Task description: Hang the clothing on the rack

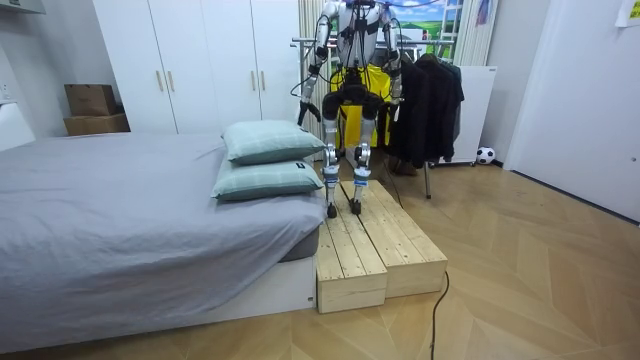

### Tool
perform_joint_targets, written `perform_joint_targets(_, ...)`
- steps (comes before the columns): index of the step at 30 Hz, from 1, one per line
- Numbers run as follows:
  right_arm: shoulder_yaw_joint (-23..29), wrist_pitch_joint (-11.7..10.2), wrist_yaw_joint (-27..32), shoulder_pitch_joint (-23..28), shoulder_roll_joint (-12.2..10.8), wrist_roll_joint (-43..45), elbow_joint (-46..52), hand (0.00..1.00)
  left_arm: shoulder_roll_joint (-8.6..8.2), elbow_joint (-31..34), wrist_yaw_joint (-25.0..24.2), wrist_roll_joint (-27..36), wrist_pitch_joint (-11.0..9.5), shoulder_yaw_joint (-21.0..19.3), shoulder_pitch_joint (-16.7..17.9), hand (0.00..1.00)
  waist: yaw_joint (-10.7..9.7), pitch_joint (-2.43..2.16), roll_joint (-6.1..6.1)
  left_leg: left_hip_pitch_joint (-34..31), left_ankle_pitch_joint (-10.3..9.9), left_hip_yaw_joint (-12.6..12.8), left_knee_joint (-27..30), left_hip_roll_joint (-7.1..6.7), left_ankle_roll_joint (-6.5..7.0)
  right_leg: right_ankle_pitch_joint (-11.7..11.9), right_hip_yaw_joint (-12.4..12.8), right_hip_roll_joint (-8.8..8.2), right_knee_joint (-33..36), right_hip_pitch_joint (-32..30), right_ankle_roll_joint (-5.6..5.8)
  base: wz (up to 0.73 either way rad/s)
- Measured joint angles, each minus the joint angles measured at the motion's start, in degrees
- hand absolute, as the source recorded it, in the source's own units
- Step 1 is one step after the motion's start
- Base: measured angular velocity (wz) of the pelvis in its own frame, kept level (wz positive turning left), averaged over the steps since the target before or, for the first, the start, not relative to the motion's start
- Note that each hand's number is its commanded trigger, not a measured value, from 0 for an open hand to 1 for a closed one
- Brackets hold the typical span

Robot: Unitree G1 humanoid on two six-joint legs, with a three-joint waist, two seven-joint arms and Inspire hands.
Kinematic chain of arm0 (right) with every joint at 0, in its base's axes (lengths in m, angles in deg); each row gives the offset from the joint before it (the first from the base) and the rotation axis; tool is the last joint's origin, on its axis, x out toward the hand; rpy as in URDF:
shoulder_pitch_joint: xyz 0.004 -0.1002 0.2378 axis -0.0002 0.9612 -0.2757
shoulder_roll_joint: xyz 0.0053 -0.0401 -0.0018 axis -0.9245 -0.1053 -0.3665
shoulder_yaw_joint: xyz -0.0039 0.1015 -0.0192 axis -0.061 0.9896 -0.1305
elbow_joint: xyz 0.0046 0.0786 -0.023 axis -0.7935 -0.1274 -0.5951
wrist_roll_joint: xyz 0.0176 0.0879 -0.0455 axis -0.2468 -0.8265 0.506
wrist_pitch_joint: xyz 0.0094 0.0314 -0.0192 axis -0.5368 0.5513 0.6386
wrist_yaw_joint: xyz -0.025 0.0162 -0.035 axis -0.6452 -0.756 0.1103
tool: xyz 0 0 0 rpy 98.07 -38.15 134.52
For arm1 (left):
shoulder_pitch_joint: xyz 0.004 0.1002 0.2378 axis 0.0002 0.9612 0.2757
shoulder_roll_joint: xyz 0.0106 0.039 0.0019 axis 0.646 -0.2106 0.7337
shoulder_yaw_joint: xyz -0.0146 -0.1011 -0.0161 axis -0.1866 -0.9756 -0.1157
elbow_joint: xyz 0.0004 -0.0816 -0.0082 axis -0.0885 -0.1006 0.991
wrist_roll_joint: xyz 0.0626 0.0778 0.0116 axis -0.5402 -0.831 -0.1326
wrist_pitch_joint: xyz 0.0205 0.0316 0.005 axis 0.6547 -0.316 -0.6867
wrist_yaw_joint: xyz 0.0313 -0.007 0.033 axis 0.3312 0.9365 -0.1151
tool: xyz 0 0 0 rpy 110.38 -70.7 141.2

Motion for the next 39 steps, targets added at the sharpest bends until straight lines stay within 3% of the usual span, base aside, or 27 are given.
perform_joint_targets(7,0.03,-0.04,0.05,0.62,-2.04,-0.92,-4.25,0.0,-1.22,-0.36,0.11,3.29,-0.36,-0.02,-0.26,0.0,0.09,0.09,0.21,-0.09,-0.01,-0.16,0.03,-0.01,0.02,-0.01,0.03,0.0,0.04,-0.06,0.03,0.0)
perform_joint_targets(14,0.04,-0.07,0.04,0.45,-2.24,-1.53,-6.48,0.0,-1.4,-2.14,0.1,3.71,-1.13,-0.09,-1.04,0.0,0.05,0.07,0.49,-0.1,-0.01,-0.09,0.1,-0.01,0.02,-0.02,-0.01,0.01,0.01,-0.07,0.03,0.0)
perform_joint_targets(24,-3.39,0.64,1.79,-2.05,-2.18,-0.82,-8.66,0.0,-1.38,-4.69,0.03,13.25,-1.07,2.03,-1.17,0.0,0.17,0.13,0.43,-0.19,-0.01,-0.05,0.03,0.01,0.02,-0.02,-0.6,-0.02,0.04,-0.06,0.03,0.03)
perform_joint_targets(39,-4.32,1.7,2.03,-2.93,-2.35,-1.08,-8.96,0.0,-1.18,-4.89,-0.11,13.41,-0.79,2.84,-0.66,0.0,0.11,0.26,0.58,-0.44,-0.02,-1.45,0.08,-0.05,0.03,-0.02,-1.04,-0.04,-0.01,-0.07,0.03,0.01)
